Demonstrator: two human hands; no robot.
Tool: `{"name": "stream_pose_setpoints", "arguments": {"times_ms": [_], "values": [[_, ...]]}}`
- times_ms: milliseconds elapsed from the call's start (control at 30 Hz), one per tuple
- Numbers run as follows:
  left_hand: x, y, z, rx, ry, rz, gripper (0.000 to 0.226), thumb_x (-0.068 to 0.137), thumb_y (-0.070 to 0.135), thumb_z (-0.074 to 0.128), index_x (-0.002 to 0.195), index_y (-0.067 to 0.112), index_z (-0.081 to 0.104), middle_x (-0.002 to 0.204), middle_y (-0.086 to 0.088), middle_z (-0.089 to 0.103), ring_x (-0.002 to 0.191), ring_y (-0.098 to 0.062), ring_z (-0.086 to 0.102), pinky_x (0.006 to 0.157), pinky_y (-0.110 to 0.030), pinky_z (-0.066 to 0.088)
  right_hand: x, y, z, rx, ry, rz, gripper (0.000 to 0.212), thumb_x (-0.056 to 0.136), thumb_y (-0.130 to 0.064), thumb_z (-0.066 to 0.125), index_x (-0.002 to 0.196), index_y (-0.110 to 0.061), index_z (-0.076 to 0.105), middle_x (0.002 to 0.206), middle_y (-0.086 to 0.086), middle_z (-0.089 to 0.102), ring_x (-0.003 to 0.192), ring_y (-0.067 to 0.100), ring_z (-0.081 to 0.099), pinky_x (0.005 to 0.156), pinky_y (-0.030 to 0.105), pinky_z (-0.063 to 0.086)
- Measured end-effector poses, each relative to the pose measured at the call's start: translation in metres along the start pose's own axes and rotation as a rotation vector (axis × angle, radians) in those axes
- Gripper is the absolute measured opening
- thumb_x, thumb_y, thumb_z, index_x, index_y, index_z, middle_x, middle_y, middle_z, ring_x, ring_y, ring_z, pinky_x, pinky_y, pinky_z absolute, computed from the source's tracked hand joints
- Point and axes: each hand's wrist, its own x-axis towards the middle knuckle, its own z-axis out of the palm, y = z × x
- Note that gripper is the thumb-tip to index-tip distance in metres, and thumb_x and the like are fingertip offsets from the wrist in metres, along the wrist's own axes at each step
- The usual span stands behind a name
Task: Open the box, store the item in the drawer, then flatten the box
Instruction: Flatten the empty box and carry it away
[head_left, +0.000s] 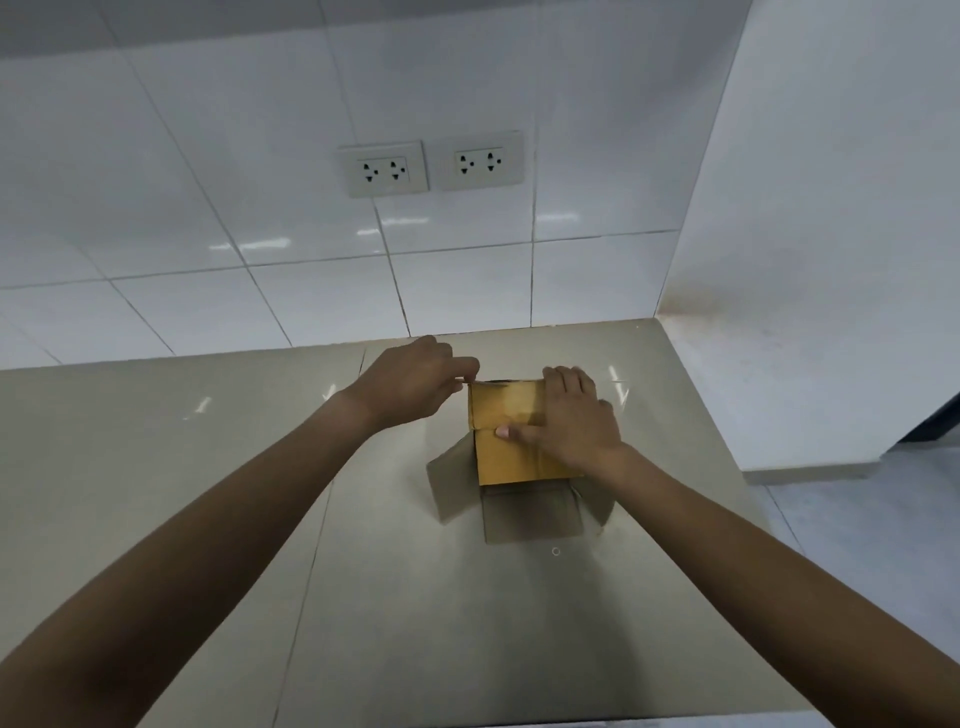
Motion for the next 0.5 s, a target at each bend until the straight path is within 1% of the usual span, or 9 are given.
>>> {"name": "stream_pose_setpoints", "arguments": {"times_ms": [100,167,333,400,467,500], "values": [[-0.001,0.001,0.004,0.118,0.074,0.079,0.016,0.090,0.012,0.062,0.104,0.019,0.064,0.077,-0.008,0.058,0.076,-0.027,0.052,0.051,-0.033,0.042,-0.002,-0.001,0.001,0.003,0.015,-0.009,0.105,0.071,-0.076,0.059,0.147,-0.013,0.023,0.154,0.005,0.027,0.146,0.026,0.013,0.107,0.052,0.034],[0.000,0.000,0.006,0.151,0.101,0.097,0.016,0.087,0.011,0.065,0.101,0.018,0.065,0.073,-0.008,0.057,0.071,-0.028,0.052,0.048,-0.033,0.040,-0.001,-0.001,0.001,0.012,0.020,-0.018,0.104,0.071,-0.075,0.060,0.146,-0.012,0.024,0.153,0.005,0.029,0.146,0.026,0.013,0.106,0.051,0.036],[0.010,-0.001,0.012,0.106,0.116,0.163,0.008,0.092,0.017,0.059,0.099,0.019,0.064,0.074,-0.007,0.057,0.070,-0.027,0.051,0.050,-0.034,0.043,-0.002,0.003,0.000,0.042,0.014,-0.037,0.104,0.070,-0.073,0.063,0.146,-0.012,0.024,0.153,0.006,0.029,0.146,0.026,0.013,0.106,0.048,0.036],[0.013,0.000,0.018,0.069,0.111,0.141,0.010,0.095,0.020,0.055,0.100,0.018,0.063,0.076,-0.006,0.058,0.072,-0.027,0.051,0.053,-0.039,0.046,-0.002,0.004,-0.001,0.054,0.025,-0.039,0.103,0.071,-0.072,0.063,0.146,-0.012,0.024,0.153,0.005,0.029,0.146,0.026,0.013,0.105,0.047,0.038],[0.012,0.000,0.028,-0.072,0.110,0.069,0.015,0.097,0.024,0.050,0.101,0.019,0.063,0.079,-0.004,0.060,0.076,-0.023,0.049,0.061,-0.042,0.047,-0.002,0.008,-0.002,0.070,0.028,-0.036,0.103,0.071,-0.071,0.063,0.146,-0.012,0.024,0.153,0.005,0.029,0.146,0.025,0.014,0.104,0.047,0.039],[0.009,0.001,0.032,-0.173,0.115,0.032,0.016,0.097,0.026,0.049,0.102,0.020,0.063,0.081,-0.001,0.061,0.076,-0.020,0.049,0.064,-0.041,0.047,-0.002,0.010,-0.002,0.075,0.026,-0.036,0.104,0.071,-0.072,0.064,0.146,-0.012,0.024,0.152,0.006,0.029,0.146,0.025,0.014,0.104,0.047,0.039]]}}
